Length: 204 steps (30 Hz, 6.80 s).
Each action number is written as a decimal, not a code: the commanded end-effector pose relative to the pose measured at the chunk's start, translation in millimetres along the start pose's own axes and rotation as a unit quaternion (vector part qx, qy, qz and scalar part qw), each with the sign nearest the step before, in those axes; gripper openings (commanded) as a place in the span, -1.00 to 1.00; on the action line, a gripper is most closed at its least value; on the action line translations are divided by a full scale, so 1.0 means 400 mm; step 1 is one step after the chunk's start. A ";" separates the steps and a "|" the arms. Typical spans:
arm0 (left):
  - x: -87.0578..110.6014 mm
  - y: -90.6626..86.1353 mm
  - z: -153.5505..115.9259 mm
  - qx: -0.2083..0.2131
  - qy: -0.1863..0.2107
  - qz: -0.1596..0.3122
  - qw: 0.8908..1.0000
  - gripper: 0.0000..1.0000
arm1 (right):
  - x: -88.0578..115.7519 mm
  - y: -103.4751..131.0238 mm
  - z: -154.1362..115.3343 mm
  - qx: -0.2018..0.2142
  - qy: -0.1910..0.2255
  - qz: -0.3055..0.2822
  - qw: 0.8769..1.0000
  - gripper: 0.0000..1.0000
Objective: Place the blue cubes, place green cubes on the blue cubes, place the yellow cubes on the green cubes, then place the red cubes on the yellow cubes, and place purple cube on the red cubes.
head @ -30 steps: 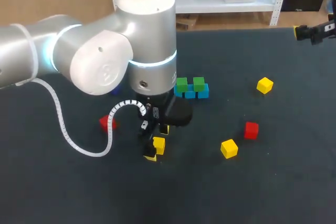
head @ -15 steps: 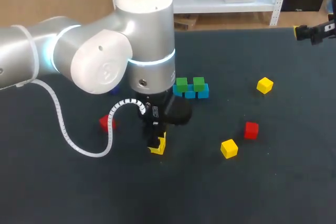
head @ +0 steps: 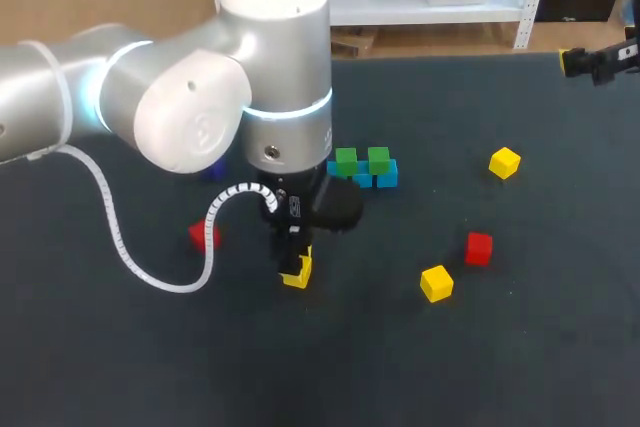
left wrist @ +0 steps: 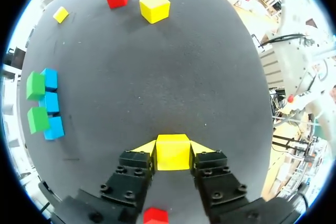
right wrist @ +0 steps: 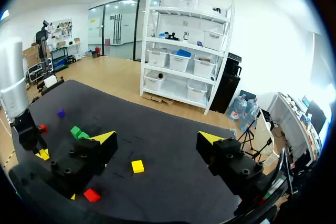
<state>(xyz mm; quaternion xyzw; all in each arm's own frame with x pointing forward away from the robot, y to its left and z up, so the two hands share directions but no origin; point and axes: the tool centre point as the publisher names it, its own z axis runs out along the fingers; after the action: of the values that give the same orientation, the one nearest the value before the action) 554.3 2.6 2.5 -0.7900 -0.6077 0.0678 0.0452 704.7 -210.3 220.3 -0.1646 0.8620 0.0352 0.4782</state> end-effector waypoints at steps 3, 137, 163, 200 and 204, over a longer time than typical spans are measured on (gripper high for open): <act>0.015 0.016 -0.020 -0.006 -0.016 -0.011 1.000 -1.00 | 0.007 -0.002 0.007 -0.003 -0.021 0.001 1.000 1.00; -0.154 0.332 -0.241 -0.039 -0.019 -0.111 0.993 -1.00 | 0.007 -0.002 0.007 -0.003 -0.021 0.001 1.000 1.00; -0.149 0.405 -0.223 -0.043 -0.029 -0.120 0.991 -1.00 | 0.007 -0.002 0.007 -0.003 -0.021 0.001 1.000 1.00; -0.136 0.460 -0.204 -0.036 -0.030 -0.144 0.989 -1.00 | 0.007 -0.002 0.007 -0.003 -0.021 0.001 1.000 1.00; -0.134 0.459 -0.201 -0.035 -0.030 -0.145 0.988 -1.00 | 0.007 -0.002 0.007 -0.003 -0.021 0.001 1.000 1.00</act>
<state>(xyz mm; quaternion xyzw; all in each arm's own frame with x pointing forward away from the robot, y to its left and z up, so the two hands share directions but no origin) 725.9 -94.7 56.2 -0.6919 -0.7193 0.0627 0.0045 704.7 -210.3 220.3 -0.1647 0.8620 0.0352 0.4782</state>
